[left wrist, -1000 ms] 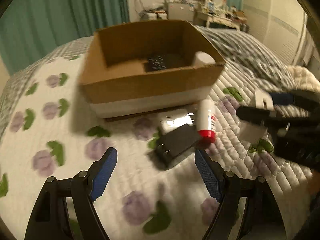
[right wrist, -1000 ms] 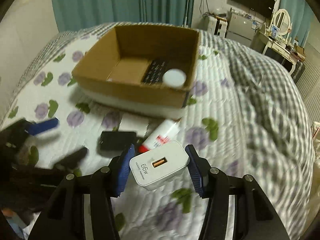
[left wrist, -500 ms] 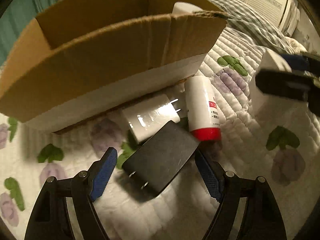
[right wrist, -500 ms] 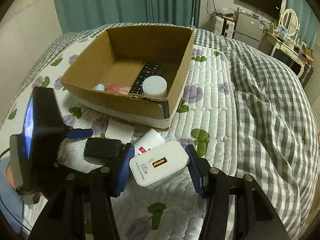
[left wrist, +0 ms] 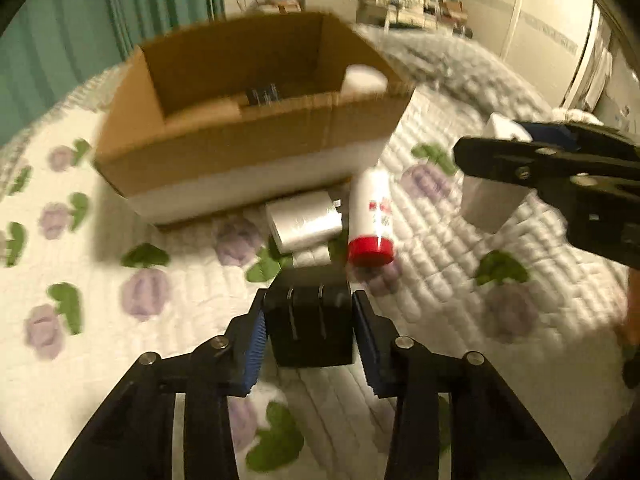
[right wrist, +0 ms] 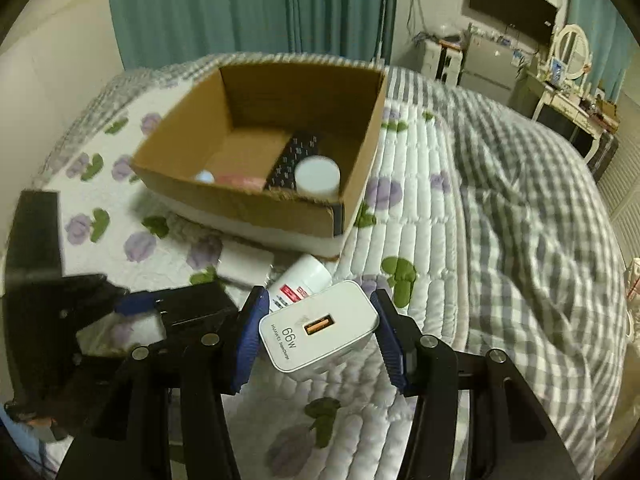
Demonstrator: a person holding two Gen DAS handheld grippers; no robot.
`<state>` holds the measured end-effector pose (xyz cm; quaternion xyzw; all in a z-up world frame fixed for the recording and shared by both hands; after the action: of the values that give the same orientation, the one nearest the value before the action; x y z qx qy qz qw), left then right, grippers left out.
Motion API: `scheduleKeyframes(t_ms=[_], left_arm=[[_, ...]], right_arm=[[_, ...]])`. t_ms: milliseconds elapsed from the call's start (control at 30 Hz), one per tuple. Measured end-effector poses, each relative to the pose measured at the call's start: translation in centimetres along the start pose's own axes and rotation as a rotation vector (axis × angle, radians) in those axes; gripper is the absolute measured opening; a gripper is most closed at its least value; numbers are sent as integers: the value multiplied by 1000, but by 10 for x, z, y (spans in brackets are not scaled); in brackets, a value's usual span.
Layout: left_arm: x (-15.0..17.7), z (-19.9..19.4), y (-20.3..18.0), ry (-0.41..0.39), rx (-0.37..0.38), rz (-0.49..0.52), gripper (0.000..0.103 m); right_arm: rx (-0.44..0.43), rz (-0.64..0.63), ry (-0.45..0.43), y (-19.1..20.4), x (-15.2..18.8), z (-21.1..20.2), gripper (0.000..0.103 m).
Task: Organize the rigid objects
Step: 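Grasp the black charger with the left tool, then carry both chargers over the box and open both tools to release them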
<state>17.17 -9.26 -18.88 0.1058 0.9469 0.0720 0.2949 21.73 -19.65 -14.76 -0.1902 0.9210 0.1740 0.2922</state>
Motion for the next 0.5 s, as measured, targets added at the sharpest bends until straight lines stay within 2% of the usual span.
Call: scheduleKeyframes(t_ms=[233,367,500], left_arm=[[-26,-54,34,-104,1,-59,38],[-65,-78,50,-183,7,-118,38],[-100,-83,70,-231,-36,-139,38]], right_arm=[[25,-19,-81,24,-25,-40,52],[11,-35,-123,33,-48,-57,52],[2,-44,-169,32,-87,-60,52]])
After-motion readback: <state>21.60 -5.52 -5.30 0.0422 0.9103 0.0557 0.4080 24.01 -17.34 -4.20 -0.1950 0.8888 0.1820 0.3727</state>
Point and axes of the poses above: each gripper's, at about its wrist camera, not at the fingertips, and z roughly the way its jaws point, y to its left, x to its underside, the point moved 8 cm from there along z, roughly the way its jaws point, and after that the axes turned 15 degrees about -x, right-handed, at the moved point
